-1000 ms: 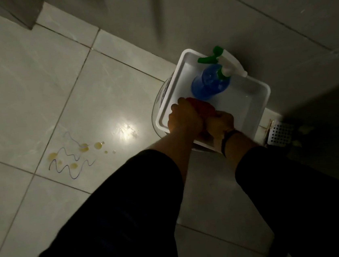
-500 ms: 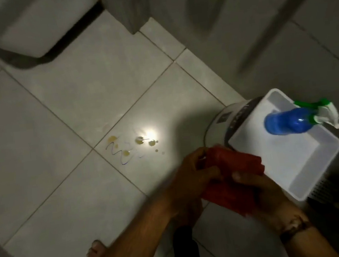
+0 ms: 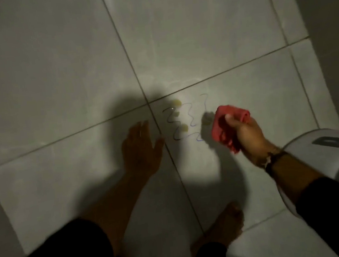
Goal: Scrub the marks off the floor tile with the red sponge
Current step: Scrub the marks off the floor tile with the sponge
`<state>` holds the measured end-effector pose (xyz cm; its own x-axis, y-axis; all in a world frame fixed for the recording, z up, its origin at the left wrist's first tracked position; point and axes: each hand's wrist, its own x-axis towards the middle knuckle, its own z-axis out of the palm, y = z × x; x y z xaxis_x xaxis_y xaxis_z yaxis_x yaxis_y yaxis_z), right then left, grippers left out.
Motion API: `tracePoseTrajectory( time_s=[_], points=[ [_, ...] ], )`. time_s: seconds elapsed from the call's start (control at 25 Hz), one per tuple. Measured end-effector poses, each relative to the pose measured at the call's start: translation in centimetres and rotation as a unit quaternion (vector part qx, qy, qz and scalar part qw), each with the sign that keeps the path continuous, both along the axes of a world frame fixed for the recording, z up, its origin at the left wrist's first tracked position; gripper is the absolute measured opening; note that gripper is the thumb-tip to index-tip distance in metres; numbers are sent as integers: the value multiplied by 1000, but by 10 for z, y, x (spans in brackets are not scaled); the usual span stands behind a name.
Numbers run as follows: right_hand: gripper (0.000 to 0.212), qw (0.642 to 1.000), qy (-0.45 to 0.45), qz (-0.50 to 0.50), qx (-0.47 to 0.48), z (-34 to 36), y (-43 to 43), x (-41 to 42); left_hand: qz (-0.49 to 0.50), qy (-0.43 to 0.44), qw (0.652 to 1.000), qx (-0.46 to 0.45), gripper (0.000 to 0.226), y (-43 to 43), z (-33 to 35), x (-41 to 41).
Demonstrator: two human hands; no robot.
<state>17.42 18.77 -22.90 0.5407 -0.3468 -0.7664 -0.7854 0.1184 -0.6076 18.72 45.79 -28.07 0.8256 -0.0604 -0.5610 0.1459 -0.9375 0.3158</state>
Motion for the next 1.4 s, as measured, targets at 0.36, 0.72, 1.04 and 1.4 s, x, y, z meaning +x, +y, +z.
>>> tracePoseTrajectory(
  time_s=[0.36, 0.72, 1.04, 1.4],
  points=[
    [82, 824, -44, 297, -480, -204, 45, 85, -94, -243, 960, 98, 72, 79, -185, 25],
    [78, 623, -170, 577, -500, -212, 128, -32, -87, -269, 956, 83, 72, 81, -190, 23],
    [79, 718, -132, 380, -567, -218, 104, 98, -94, -264, 957, 79, 72, 81, -194, 23],
    [77, 770, 2, 332, -546, -200, 68, -23, -93, -269, 956, 71, 71, 81, -196, 23]
  ],
)
